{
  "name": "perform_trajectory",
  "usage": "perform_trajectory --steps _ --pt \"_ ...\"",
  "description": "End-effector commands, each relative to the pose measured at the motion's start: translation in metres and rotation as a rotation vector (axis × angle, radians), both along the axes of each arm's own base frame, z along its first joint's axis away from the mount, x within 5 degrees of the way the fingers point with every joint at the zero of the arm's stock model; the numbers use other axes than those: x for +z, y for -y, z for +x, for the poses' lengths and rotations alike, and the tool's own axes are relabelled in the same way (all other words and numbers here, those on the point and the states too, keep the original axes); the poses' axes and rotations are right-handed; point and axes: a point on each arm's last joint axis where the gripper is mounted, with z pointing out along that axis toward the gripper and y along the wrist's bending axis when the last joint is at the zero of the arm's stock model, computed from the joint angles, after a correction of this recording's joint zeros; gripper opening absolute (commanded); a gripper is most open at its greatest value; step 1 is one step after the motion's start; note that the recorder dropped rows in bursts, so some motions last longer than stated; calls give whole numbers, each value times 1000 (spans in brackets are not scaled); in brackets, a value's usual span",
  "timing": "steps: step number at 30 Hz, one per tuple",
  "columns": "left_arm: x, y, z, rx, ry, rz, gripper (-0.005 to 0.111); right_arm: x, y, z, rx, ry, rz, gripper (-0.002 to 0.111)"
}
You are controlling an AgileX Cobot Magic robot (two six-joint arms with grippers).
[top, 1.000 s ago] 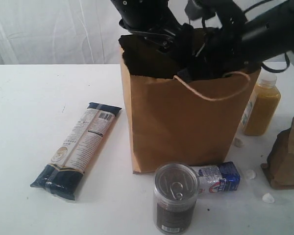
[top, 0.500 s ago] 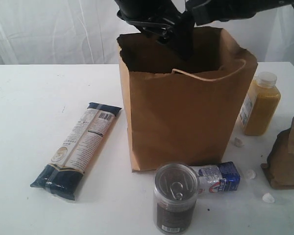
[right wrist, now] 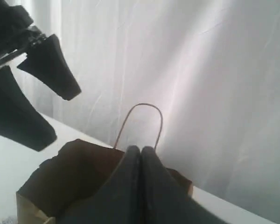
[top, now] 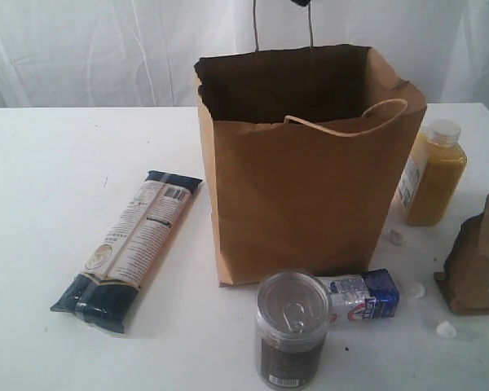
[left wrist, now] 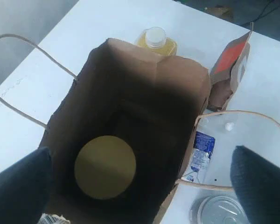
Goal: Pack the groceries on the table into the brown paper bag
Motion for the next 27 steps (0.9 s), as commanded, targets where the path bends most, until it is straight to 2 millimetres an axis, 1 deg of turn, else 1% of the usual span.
perform_trajectory --steps 1,2,3,8,12,16,19,20,23,24,27 --pt "1 -6 -11 -29 -46 46 105 -56 19 -45 -71 -1 103 0" --pt "1 -6 -11 -29 -46 46 105 -75 23 -56 -84 -18 152 0" --pt "1 -6 -11 -29 -46 46 105 -86 27 -61 -99 -19 187 0" --pt "1 -6 -11 -29 -46 46 105 -130 42 -79 -194 45 296 0" --pt "1 -6 -11 -29 -46 46 105 -154 50 -81 -272 98 328 0" --pt "1 -6 -11 -29 -46 46 105 -180 60 -77 -384 138 319 0" --pt "1 -6 -11 -28 -47 46 105 -194 69 -77 -480 185 325 0" --pt "1 -6 -11 -28 -47 46 105 -193 71 -77 -499 193 350 0" --pt "1 -6 -11 -28 -47 46 105 -199 76 -76 -538 100 520 0" --pt "1 -6 -11 -28 -47 46 105 -200 77 -76 -548 87 551 0" --pt "1 -6 -11 -28 -47 46 105 -200 77 -76 -553 87 566 0"
